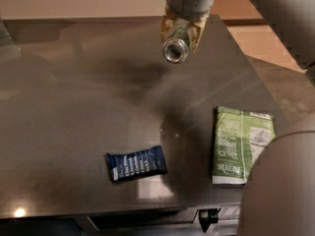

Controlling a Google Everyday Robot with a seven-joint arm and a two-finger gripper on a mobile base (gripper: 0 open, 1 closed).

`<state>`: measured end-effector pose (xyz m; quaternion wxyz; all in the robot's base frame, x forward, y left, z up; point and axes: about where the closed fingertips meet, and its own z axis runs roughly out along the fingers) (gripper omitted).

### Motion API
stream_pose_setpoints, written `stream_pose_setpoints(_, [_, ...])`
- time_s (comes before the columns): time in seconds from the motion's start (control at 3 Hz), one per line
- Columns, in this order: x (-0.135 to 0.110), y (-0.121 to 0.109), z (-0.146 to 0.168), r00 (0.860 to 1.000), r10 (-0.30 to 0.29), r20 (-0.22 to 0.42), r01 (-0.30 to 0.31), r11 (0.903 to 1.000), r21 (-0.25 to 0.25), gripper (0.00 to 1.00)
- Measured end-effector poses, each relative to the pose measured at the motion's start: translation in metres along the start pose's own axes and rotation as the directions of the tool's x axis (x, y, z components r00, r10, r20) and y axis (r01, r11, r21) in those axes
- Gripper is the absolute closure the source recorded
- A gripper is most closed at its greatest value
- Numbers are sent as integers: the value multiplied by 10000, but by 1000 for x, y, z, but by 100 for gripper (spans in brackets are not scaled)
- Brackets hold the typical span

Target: Pick green can

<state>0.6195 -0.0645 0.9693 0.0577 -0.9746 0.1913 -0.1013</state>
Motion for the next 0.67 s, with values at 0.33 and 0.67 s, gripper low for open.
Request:
stream_pose_setpoints(0.33, [-1,-21,-11,9999,-72,-126,80,9976,687,100])
stream_pose_setpoints(0.67, [4,-27,-10,9995,-68,-295,94,9958,912,100])
